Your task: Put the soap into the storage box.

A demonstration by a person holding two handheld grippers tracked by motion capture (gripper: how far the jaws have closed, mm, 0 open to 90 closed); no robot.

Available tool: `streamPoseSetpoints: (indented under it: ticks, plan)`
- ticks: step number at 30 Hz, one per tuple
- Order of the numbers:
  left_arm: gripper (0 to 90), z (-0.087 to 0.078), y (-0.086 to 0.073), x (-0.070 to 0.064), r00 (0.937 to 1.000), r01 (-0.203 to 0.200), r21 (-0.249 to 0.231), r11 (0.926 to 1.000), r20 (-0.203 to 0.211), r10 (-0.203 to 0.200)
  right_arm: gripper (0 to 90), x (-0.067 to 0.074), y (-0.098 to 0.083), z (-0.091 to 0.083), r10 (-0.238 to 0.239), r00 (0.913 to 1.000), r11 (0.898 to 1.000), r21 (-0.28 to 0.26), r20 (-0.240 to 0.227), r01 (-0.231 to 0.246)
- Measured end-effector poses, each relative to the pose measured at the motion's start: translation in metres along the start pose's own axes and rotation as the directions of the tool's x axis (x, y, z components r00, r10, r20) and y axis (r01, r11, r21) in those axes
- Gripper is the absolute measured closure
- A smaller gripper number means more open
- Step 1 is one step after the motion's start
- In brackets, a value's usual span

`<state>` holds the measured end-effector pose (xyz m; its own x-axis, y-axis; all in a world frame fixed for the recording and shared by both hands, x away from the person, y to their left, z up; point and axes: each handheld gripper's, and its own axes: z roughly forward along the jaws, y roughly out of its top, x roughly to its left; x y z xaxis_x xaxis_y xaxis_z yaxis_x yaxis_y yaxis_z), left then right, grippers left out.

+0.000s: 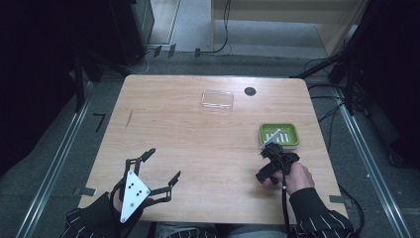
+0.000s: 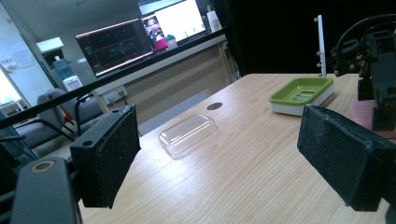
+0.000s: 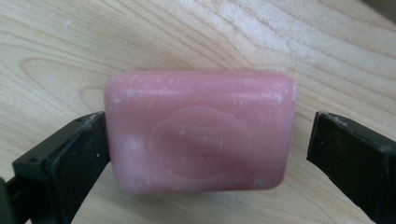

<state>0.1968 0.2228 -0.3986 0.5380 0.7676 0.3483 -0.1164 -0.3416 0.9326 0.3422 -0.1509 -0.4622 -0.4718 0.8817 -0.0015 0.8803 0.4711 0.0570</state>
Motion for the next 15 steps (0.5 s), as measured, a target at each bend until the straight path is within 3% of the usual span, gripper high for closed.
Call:
streamPoseSetpoints:
  ticks: [15]
  plan:
    - [13.6,0.0,0.0,0.0,1.0,0.005,-0.004,1.0,-0.004,-0.005,0.1,0.004,0.003,0.013,-0.024,0.9997,0.999,0.035,0.006,0.024]
